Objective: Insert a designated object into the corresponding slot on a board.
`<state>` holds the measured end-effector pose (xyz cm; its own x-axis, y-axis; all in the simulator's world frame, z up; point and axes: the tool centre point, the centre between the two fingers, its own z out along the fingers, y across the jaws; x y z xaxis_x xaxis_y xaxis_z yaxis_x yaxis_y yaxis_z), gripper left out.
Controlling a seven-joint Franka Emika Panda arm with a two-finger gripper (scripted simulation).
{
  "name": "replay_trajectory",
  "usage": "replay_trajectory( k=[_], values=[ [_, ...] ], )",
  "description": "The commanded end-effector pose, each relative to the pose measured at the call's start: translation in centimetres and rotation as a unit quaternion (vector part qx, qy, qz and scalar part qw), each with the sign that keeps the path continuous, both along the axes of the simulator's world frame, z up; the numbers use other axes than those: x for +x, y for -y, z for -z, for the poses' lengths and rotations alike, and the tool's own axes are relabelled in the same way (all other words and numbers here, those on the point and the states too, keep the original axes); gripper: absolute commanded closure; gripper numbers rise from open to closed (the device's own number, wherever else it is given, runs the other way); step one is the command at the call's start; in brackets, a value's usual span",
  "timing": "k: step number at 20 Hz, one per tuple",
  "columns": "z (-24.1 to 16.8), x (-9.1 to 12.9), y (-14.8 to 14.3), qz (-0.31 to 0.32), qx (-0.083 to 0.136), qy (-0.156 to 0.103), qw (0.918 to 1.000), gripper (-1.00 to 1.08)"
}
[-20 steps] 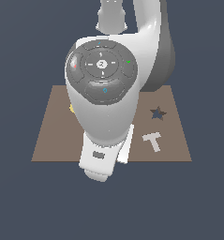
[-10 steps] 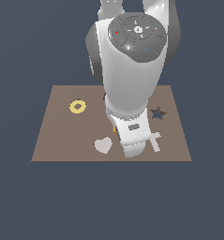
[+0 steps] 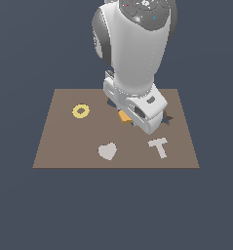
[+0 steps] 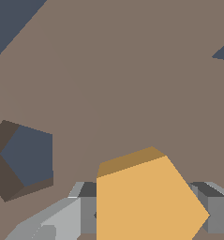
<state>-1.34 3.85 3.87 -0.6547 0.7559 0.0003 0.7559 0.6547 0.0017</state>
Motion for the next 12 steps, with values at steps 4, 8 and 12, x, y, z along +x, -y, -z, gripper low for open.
replay_trajectory(
  k=[4, 8, 12],
  values=[
    [-0.1, -3.0, 0.7, -0.114, 0.000, 0.000, 0.9935, 1.08],
    [-0.1, -4.7, 1.5, -0.179, 0.000, 0.000, 0.9838, 1.08],
    [-0.1, -5.8, 2.3, -0.230, 0.000, 0.000, 0.9733, 1.08]
  ],
)
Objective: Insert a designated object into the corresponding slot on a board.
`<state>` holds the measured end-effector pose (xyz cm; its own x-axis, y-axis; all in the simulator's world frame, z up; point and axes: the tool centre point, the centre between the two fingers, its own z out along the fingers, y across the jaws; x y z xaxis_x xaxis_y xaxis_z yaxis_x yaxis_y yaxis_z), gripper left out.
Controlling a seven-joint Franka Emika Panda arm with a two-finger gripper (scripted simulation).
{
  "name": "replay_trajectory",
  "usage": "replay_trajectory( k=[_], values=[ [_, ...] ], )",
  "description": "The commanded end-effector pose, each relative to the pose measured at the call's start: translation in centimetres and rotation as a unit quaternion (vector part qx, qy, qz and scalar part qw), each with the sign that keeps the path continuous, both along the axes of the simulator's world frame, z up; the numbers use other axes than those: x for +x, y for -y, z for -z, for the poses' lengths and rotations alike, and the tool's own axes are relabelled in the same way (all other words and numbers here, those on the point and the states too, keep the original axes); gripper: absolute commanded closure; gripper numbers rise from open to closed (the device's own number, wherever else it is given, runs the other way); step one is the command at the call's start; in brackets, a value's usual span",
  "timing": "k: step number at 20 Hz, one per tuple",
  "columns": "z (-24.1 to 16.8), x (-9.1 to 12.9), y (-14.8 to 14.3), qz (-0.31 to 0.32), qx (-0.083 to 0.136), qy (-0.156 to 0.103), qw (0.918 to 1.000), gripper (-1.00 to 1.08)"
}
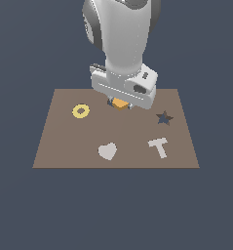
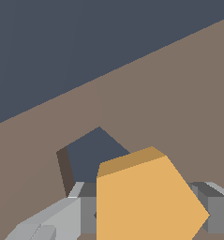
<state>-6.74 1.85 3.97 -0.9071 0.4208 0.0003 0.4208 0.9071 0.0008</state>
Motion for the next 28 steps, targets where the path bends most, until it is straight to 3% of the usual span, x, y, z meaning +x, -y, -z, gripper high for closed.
replay_trajectory(
  k=[1, 11, 25, 26, 28],
  values=[
    [0.0, -0.7, 0.5, -0.031, 0.000, 0.000, 0.9995, 1.08],
    [-0.1, -2.1, 1.8, -0.102, 0.000, 0.000, 0.9948, 1.08],
    [0.9, -2.2, 2.1, -0.113, -0.001, 0.000, 0.9936, 1.08],
    [0.9, -2.2, 2.1, -0.113, -0.001, 0.000, 0.9936, -0.92],
    [0.9, -2.2, 2.1, -0.113, -0.001, 0.000, 0.9936, -0.92]
  ],
)
